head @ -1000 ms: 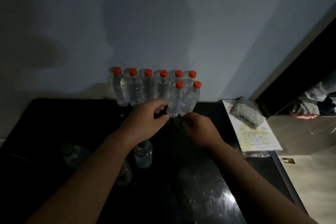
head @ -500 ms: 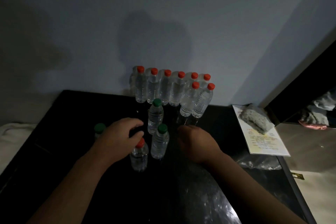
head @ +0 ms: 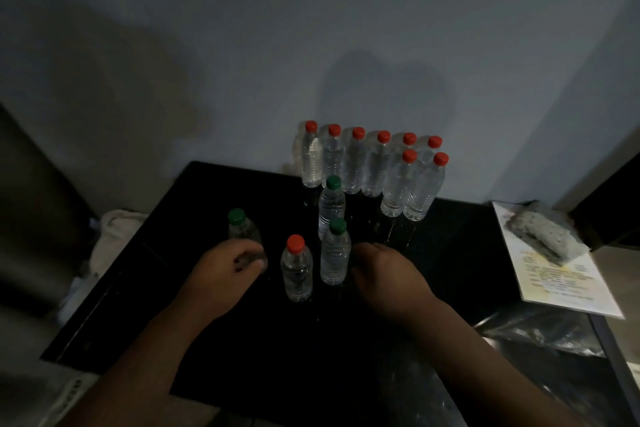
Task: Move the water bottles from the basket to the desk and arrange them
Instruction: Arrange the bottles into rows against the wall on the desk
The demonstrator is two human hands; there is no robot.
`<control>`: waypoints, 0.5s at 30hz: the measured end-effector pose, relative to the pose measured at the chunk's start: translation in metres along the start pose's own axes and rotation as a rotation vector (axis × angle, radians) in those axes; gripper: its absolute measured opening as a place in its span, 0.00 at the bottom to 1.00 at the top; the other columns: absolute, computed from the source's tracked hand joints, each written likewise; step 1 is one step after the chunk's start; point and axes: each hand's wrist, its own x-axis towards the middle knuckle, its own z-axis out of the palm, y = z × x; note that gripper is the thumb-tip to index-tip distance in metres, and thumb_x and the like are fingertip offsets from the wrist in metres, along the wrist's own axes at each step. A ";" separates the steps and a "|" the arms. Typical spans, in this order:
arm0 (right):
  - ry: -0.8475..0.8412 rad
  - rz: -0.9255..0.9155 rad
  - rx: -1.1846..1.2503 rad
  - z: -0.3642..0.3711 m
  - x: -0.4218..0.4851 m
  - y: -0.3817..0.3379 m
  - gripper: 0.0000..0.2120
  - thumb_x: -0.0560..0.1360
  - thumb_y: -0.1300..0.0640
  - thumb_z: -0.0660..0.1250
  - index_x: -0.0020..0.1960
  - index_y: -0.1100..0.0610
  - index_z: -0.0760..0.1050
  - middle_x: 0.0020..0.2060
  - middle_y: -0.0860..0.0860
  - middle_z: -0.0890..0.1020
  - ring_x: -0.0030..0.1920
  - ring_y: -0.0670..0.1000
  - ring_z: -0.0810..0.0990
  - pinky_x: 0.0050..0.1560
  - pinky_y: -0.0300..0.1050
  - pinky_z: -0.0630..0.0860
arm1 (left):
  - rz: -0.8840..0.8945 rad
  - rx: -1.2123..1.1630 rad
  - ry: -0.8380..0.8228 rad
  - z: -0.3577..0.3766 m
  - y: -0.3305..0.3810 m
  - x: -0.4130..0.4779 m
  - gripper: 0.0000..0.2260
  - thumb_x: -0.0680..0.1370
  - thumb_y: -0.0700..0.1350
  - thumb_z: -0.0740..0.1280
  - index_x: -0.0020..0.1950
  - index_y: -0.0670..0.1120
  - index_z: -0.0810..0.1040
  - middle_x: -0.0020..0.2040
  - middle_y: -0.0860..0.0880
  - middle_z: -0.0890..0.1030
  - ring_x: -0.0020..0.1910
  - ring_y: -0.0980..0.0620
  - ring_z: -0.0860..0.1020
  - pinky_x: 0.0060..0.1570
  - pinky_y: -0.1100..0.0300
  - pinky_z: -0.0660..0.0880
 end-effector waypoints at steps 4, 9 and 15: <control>0.024 -0.008 0.016 -0.005 -0.002 0.001 0.13 0.76 0.50 0.63 0.59 0.52 0.75 0.52 0.52 0.79 0.52 0.55 0.79 0.50 0.50 0.77 | 0.024 -0.060 0.049 0.000 -0.007 -0.006 0.15 0.76 0.40 0.70 0.48 0.62 0.75 0.53 0.53 0.80 0.55 0.56 0.78 0.60 0.56 0.74; -0.003 -0.064 -0.083 -0.016 0.006 0.003 0.15 0.77 0.48 0.61 0.60 0.53 0.74 0.54 0.53 0.78 0.53 0.55 0.79 0.50 0.53 0.78 | 0.034 -0.081 0.142 -0.001 -0.007 0.004 0.12 0.75 0.40 0.71 0.50 0.57 0.78 0.54 0.48 0.81 0.54 0.52 0.79 0.61 0.51 0.75; 0.020 -0.093 -0.142 -0.024 0.047 0.003 0.18 0.77 0.49 0.62 0.65 0.54 0.71 0.55 0.54 0.77 0.54 0.56 0.77 0.52 0.56 0.77 | 0.045 0.067 0.195 -0.008 -0.006 0.038 0.15 0.74 0.40 0.71 0.60 0.44 0.79 0.57 0.46 0.79 0.56 0.47 0.78 0.61 0.54 0.73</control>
